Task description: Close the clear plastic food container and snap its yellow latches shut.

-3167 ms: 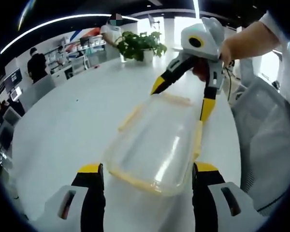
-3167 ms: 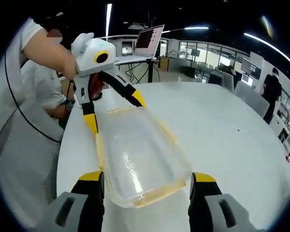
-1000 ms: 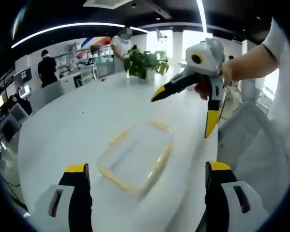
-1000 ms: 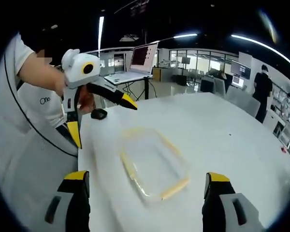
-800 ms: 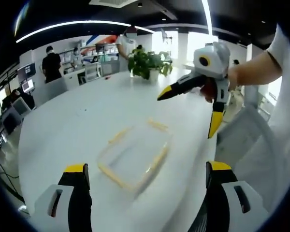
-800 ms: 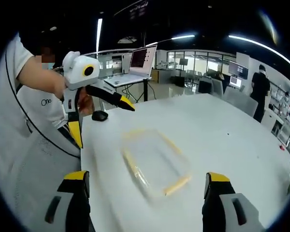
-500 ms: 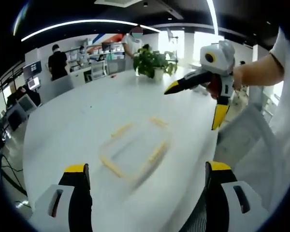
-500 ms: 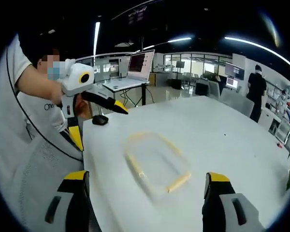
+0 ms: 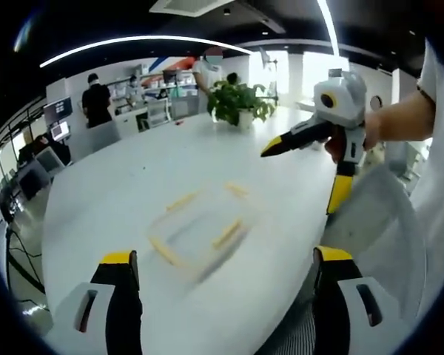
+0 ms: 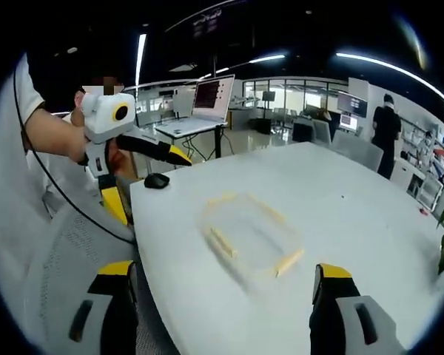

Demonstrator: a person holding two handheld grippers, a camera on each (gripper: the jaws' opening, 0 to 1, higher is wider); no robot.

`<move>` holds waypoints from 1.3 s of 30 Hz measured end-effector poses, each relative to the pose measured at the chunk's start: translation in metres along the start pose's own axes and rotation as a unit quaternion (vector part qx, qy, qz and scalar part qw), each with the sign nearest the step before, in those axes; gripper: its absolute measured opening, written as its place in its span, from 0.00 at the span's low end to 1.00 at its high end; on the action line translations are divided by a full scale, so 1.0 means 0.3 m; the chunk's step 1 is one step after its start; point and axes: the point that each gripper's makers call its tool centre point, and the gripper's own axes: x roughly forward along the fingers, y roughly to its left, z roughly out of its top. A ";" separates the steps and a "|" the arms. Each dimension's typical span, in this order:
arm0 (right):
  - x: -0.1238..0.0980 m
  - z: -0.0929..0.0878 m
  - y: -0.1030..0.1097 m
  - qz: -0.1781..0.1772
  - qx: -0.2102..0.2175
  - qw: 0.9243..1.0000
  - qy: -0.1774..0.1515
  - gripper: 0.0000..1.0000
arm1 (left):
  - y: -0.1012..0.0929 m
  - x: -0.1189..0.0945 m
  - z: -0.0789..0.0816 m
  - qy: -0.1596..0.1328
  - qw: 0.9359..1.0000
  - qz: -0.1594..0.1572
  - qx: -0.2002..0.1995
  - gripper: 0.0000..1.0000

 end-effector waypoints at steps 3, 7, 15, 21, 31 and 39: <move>-0.014 -0.001 0.014 -0.006 0.002 1.000 -0.001 0.99 | -0.018 -0.008 -0.009 0.003 1.000 0.001 -0.003 0.97; -0.029 -0.005 0.034 -0.016 -0.007 1.000 0.003 0.99 | -0.031 -0.020 -0.020 0.006 1.000 0.006 -0.016 0.97; -0.049 -0.020 0.069 -0.034 -0.006 0.999 0.006 0.99 | -0.098 -0.041 -0.037 0.013 1.000 0.008 -0.009 0.97; -0.074 -0.024 0.079 -0.058 0.001 0.998 0.001 0.99 | -0.138 -0.052 -0.044 0.014 1.000 0.004 -0.028 0.98; -0.104 -0.074 0.132 -0.068 0.022 0.997 0.008 0.99 | -0.193 -0.076 -0.066 0.020 0.998 0.012 -0.050 0.97; -0.138 -0.097 0.154 -0.076 0.017 0.997 0.011 0.99 | -0.204 -0.088 -0.066 0.013 0.998 0.017 -0.057 0.96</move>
